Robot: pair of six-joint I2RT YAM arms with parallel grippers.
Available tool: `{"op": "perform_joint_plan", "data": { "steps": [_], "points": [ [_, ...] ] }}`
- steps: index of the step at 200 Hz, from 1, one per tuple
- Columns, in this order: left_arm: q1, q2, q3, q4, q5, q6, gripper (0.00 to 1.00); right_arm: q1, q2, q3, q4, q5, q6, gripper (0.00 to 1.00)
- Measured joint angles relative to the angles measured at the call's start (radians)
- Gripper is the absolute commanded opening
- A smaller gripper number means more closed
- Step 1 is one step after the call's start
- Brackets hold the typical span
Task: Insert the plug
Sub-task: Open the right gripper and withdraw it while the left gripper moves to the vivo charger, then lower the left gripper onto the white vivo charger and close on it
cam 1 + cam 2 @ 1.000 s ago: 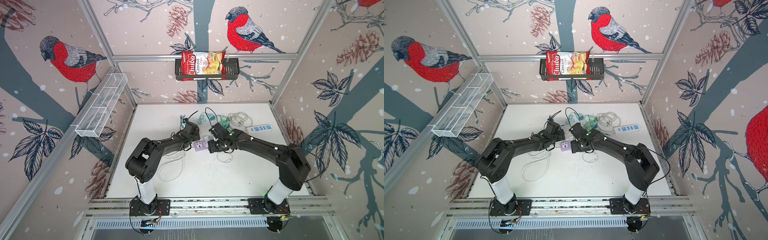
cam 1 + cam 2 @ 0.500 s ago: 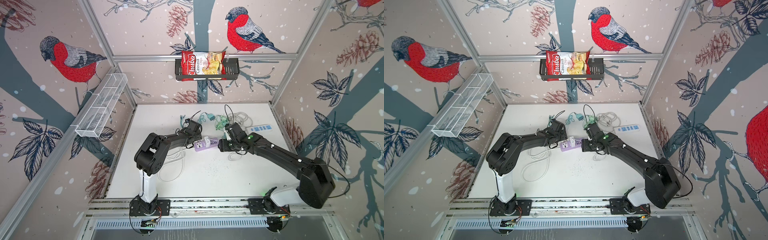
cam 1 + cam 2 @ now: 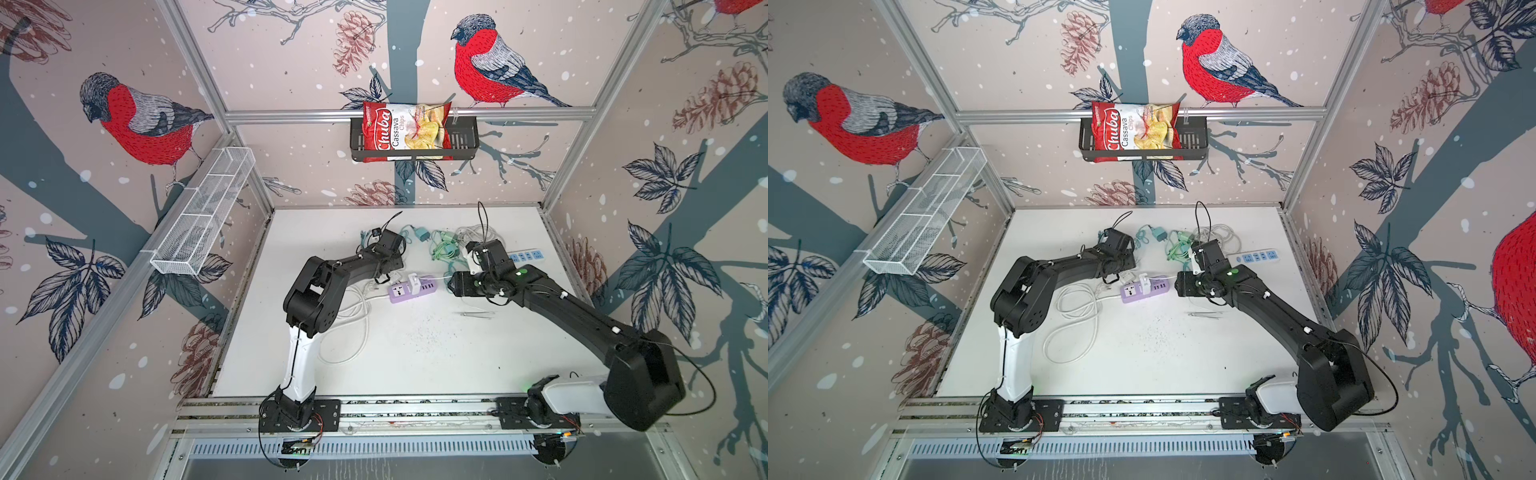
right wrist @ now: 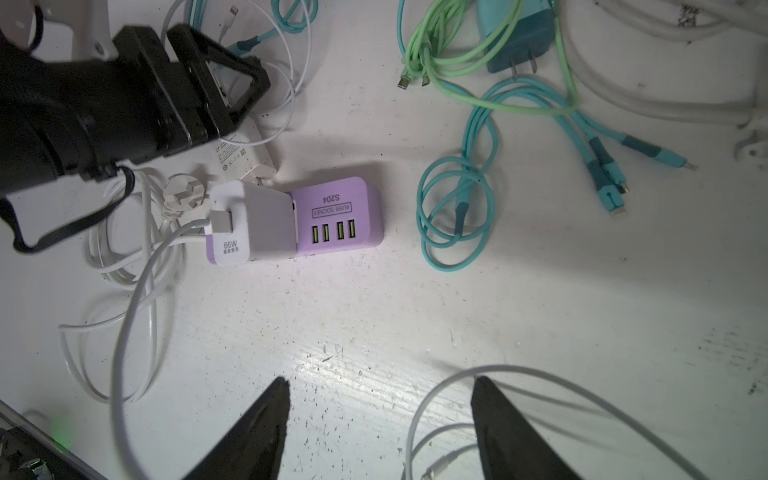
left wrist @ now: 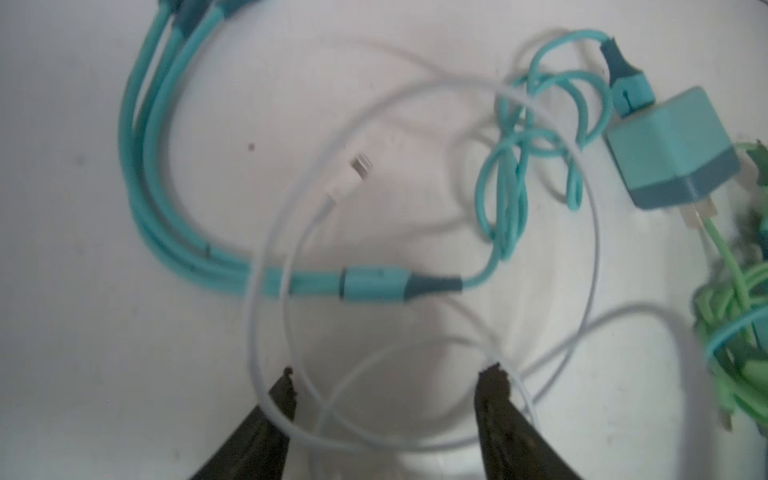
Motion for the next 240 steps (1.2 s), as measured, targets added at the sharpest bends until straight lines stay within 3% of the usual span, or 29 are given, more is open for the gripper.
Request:
{"op": "perform_joint_plan", "data": {
  "steps": [23,48,110,135,168,240],
  "points": [
    [0.021,0.032,0.079,-0.076,0.011,0.078,0.65,-0.008,-0.011,-0.021,0.014,-0.017,-0.001,0.71],
    [0.018,-0.013,0.062,-0.124,0.028,0.11,0.69,-0.014,-0.023,-0.043,0.026,-0.021,0.0,0.71],
    [0.02,-0.356,-0.218,-0.164,-0.072,0.023,0.72,-0.016,-0.022,-0.053,0.04,-0.034,0.0,0.71],
    [0.016,-0.423,-0.293,-0.156,-0.06,-0.015,0.71,-0.016,-0.022,-0.054,0.044,-0.034,0.0,0.71],
    [-0.009,-0.397,-0.314,-0.141,-0.009,-0.037,0.7,-0.017,-0.023,-0.054,0.045,-0.035,0.0,0.71],
    [-0.048,-0.19,-0.14,-0.134,0.044,-0.055,0.7,-0.017,-0.059,-0.061,0.045,-0.036,0.0,0.72]
  ]
}}
